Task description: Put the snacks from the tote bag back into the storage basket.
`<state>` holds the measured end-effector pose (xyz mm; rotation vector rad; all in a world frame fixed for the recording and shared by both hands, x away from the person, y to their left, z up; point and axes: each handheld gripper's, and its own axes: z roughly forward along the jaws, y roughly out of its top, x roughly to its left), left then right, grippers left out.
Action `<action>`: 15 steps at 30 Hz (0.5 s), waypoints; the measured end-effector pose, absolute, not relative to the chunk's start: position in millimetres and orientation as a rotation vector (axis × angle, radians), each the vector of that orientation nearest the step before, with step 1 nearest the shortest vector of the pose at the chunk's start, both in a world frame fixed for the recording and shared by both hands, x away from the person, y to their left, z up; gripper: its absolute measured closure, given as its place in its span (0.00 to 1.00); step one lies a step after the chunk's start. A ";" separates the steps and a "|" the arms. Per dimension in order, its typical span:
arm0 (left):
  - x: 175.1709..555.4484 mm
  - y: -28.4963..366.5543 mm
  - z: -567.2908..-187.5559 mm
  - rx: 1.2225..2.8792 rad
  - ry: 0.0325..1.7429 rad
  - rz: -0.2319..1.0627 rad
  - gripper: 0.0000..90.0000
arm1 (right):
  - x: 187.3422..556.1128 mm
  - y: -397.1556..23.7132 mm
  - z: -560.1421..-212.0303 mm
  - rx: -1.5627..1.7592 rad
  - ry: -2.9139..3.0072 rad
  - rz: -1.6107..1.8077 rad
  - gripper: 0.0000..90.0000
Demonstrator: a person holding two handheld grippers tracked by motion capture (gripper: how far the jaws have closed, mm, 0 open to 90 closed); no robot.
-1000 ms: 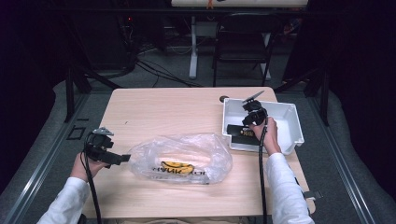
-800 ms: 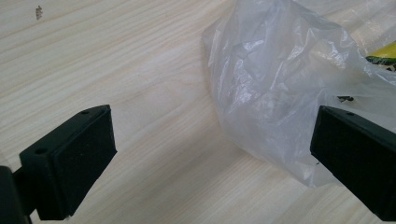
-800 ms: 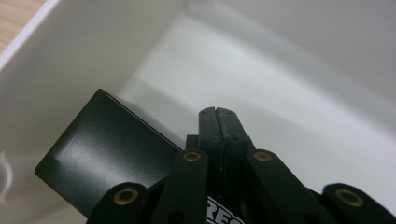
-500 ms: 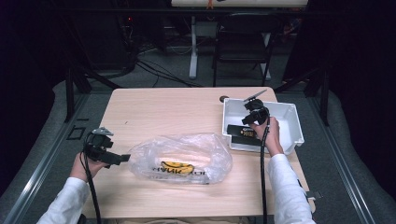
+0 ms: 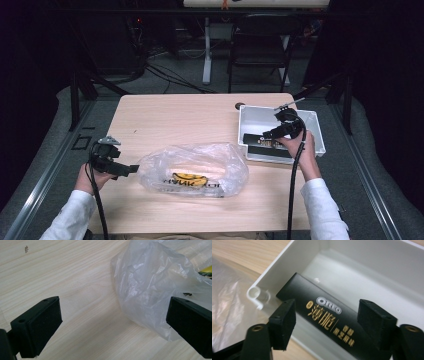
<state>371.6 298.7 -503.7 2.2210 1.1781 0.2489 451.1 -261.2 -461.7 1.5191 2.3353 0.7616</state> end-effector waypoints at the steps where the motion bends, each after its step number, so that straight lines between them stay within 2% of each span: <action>1: 371.8 298.7 -503.8 2.222 1.177 0.247 0.00 | 446.3 -262.1 -459.7 1.507 2.339 0.769 0.30; 8: 371.5 297.8 -503.8 2.228 1.170 0.253 0.00 | 408.5 -266.7 -450.1 1.438 2.358 0.826 0.18; 15: 371.6 297.9 -504.2 2.233 1.169 0.257 0.00 | 371.1 -271.6 -459.1 1.419 2.358 0.862 0.12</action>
